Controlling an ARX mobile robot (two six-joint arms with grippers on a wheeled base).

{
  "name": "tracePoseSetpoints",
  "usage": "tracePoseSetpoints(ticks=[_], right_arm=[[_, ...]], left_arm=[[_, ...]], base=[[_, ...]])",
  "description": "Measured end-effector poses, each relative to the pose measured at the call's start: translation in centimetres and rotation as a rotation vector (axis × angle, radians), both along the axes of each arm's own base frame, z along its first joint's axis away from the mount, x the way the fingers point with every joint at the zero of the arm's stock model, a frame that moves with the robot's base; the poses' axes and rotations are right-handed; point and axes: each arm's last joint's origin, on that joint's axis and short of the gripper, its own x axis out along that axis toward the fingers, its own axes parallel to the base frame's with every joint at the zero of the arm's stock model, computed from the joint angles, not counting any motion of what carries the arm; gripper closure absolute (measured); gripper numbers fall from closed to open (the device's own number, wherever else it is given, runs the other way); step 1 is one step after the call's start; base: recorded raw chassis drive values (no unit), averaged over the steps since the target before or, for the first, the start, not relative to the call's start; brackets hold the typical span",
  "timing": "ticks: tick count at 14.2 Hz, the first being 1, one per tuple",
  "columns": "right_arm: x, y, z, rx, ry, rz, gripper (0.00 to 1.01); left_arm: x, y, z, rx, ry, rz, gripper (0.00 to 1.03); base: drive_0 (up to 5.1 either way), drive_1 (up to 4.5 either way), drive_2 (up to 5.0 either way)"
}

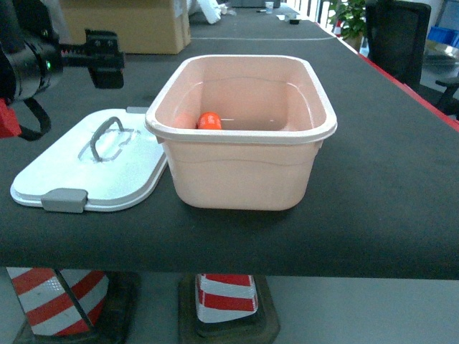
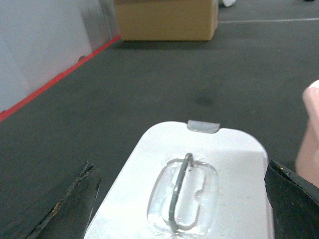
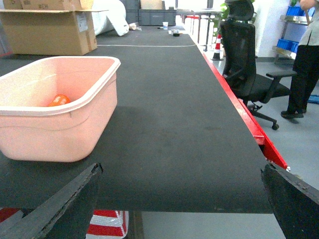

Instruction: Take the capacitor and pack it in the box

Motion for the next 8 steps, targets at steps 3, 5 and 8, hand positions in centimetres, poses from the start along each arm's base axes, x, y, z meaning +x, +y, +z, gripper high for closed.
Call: tracePoseSetpoints(ticks=[3,5,8], right_arm=[[0.0,0.0,0.0,0.000,0.000,0.000,0.03],[0.0,0.0,0.0,0.000,0.000,0.000,0.03],[0.0,0.0,0.0,0.000,0.000,0.000,0.03]], left_arm=[[4.7,3.1,-4.1,-0.041,0.090,0.032,0.05],[7.4,2.8,-6.1,-0.065,0.129,-0.035,0.05],[10.2,3.6,-12.3,-0.079,0.246,-0.043,0.05]], base=[[0.0,0.00,0.0],[0.0,0.00,0.0],[0.0,0.00,0.0]])
